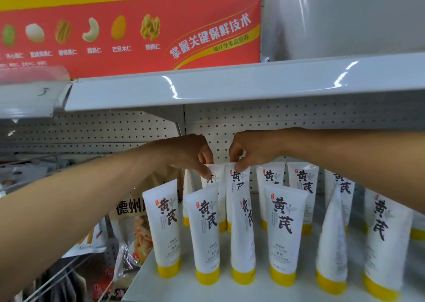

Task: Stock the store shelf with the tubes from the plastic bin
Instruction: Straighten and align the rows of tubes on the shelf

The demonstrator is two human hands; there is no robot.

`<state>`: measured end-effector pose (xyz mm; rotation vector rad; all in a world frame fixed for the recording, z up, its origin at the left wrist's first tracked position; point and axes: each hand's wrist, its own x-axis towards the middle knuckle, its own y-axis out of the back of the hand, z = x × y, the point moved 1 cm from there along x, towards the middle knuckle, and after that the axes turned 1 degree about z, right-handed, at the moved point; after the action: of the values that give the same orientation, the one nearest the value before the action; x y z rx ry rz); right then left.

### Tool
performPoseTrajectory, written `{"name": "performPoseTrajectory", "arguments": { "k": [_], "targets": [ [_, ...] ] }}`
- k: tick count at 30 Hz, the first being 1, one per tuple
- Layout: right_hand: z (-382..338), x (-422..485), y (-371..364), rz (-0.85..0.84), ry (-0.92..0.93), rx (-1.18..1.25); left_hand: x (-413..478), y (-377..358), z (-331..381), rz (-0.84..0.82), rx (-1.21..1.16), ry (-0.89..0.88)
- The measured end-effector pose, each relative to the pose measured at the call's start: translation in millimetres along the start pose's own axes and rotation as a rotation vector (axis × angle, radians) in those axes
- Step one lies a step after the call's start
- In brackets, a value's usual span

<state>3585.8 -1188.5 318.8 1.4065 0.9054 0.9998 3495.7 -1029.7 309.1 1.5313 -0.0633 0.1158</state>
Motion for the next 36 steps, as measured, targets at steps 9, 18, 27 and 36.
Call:
{"name": "performPoseTrajectory", "arguments": {
  "k": [9,18,27,36],
  "targets": [
    [-6.7,1.5,-6.2,-0.041,-0.059,-0.044,-1.0,-7.9,1.1,0.001,-0.051,0.005],
    [-4.5,1.0,-5.7,-0.056,-0.081,-0.095,-2.0,-7.7,-2.8,-0.003,-0.046,0.036],
    [-14.4,-2.0,0.2,-0.027,-0.086,0.028,-26.9,8.4,-26.4,0.056,-0.279,0.102],
    [-36.0,25.6,-15.4,-0.04,-0.048,0.04,-29.3,-6.8,-48.1,0.072,-0.2,0.081]
  ]
}}
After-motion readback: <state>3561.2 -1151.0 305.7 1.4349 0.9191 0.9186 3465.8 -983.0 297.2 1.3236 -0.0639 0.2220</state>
